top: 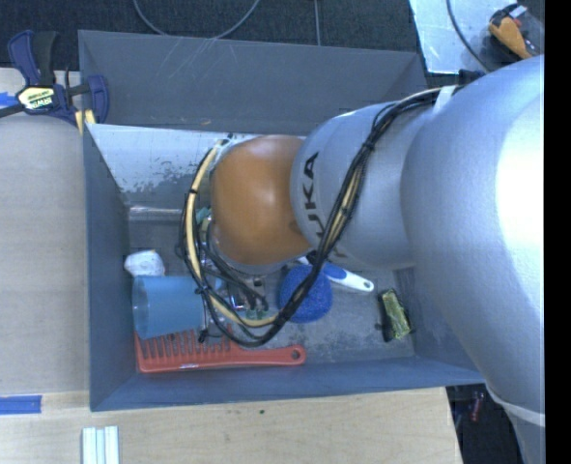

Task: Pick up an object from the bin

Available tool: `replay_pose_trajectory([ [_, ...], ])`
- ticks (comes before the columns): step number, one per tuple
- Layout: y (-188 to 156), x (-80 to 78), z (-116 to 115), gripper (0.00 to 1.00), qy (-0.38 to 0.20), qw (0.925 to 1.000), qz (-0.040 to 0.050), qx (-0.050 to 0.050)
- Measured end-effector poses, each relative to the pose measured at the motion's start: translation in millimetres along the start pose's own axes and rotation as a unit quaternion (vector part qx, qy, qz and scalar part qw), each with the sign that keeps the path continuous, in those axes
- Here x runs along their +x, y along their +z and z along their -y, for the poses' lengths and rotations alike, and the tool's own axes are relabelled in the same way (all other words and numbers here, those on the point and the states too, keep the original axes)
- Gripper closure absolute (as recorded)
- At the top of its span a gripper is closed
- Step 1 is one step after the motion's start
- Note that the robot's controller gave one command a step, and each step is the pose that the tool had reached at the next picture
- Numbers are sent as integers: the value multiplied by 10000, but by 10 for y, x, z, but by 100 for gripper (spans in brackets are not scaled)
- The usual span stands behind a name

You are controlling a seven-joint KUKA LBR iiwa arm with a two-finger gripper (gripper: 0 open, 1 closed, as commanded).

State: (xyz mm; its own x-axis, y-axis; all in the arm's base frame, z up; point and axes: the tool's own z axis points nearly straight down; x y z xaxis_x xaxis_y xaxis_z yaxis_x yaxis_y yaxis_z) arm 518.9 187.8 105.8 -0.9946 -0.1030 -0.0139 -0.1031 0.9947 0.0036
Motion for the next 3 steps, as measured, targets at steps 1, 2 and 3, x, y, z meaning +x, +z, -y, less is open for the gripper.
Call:
replay_pose_trajectory([
  [1,122,28,186,0,-594,9982,-34,7],
  [2,314,-332,-263,0,-236,9997,5,-5],
  [3,342,-270,10,100,-437,9990,5,3],
])
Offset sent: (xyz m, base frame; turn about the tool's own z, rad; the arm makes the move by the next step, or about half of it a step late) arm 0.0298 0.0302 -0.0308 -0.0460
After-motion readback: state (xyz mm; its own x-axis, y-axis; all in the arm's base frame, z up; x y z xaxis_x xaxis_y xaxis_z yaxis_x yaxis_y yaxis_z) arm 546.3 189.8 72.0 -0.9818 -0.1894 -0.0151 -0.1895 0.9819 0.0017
